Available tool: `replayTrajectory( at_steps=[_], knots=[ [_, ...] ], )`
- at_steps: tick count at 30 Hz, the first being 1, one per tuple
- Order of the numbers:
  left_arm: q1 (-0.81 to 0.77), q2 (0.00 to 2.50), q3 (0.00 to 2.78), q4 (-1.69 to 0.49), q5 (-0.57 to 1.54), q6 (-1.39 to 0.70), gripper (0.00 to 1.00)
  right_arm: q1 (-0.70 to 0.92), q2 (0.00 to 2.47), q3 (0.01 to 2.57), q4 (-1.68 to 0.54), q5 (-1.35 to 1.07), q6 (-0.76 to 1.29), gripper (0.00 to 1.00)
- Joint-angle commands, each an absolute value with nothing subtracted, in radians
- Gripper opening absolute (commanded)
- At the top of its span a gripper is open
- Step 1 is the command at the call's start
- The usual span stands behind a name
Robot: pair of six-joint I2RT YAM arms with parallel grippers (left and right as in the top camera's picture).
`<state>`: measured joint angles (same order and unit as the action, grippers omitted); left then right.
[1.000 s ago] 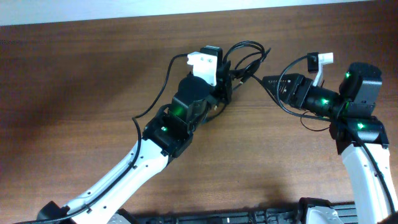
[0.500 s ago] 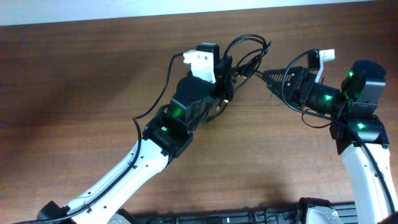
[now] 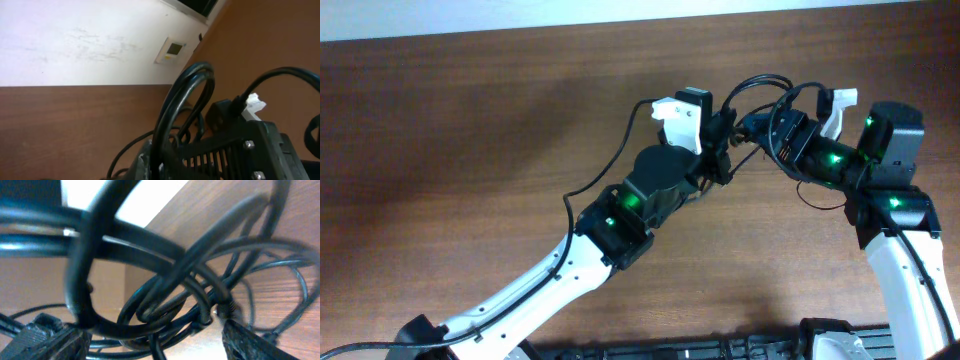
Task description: Untangle cables
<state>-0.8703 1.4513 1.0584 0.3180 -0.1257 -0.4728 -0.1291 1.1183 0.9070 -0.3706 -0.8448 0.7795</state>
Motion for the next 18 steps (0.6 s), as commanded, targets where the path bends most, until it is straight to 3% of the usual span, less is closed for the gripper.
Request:
replayTrajectory(
  at_steps=[1, 4, 9, 14, 18],
  knots=[
    [-0.870, 1.446, 1.069, 0.292, -0.116, -0.474, 0.00, -0.125, 1.106, 0.919, -0.380, -0.746, 0.763, 0.65],
    [-0.871, 1.446, 1.069, 0.294, -0.115, -0.474, 0.00, -0.125, 1.106, 0.919, -0.426, -0.657, 0.763, 0.46],
    [-0.871, 1.446, 1.069, 0.294, -0.037, -0.474, 0.00, -0.125, 1.106, 0.920, -0.469, -0.563, 0.763, 0.37],
    [-0.870, 1.446, 1.069, 0.265, -0.088, -0.394, 0.00, -0.125, 1.106, 0.920, -0.470, -0.567, 0.764, 0.04],
    [-0.870, 1.446, 1.069, 0.242, -0.113, -0.394, 0.00, -0.125, 1.106, 0.920, -0.477, -0.564, 0.764, 0.04]
  ],
)
